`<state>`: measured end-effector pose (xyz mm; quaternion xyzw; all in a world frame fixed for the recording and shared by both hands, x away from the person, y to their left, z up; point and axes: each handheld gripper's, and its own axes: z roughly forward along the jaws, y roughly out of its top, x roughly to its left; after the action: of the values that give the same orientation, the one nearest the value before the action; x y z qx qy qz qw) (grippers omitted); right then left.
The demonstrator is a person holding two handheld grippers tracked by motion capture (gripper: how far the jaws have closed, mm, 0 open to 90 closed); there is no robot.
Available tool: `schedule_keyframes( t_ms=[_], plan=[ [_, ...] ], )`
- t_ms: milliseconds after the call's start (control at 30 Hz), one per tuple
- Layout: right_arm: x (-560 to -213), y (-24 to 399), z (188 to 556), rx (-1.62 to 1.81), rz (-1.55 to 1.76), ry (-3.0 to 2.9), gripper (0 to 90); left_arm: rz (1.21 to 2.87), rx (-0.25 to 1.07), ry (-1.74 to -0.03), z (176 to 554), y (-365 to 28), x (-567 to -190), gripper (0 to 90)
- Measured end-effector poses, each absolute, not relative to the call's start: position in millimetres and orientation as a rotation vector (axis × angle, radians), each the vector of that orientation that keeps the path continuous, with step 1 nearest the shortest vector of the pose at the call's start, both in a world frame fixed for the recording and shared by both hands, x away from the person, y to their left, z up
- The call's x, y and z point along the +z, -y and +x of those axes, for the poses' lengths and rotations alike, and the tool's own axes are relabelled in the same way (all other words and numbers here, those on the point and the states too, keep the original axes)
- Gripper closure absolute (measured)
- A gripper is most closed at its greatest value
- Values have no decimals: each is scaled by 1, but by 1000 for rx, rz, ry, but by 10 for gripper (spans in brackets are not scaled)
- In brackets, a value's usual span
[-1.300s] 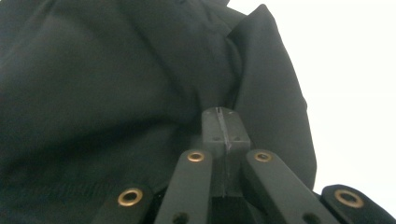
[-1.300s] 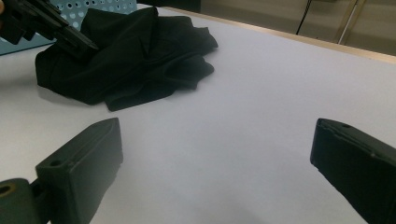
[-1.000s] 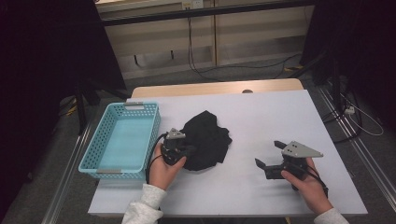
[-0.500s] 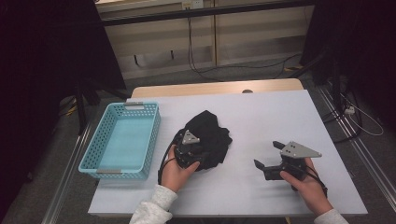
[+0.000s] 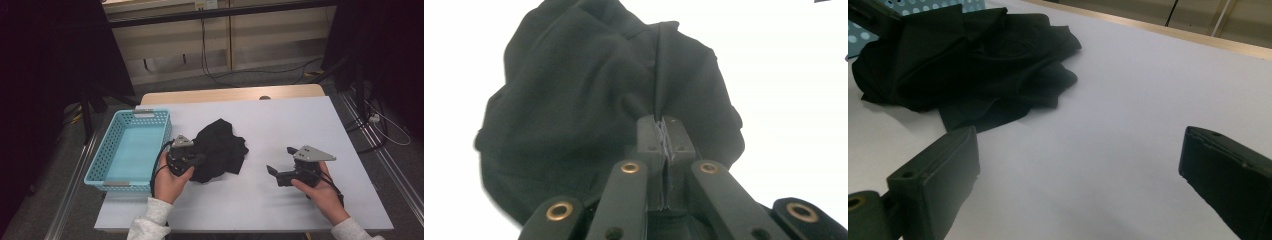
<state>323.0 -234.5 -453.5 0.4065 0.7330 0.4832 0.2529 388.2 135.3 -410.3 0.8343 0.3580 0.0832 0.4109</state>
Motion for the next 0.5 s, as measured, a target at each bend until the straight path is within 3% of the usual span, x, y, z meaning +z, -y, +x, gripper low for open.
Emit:
schedule_keyframes(
  t_ms=[333,500],
  plan=[
    [-460,201,352,1284,1119,-2083,37,2052,252,-988,383,-156,-412,885],
    [-462,188,364,1264,1104,-2156,168,2057,252,-1003,382,-158,-417,884]
  ],
)
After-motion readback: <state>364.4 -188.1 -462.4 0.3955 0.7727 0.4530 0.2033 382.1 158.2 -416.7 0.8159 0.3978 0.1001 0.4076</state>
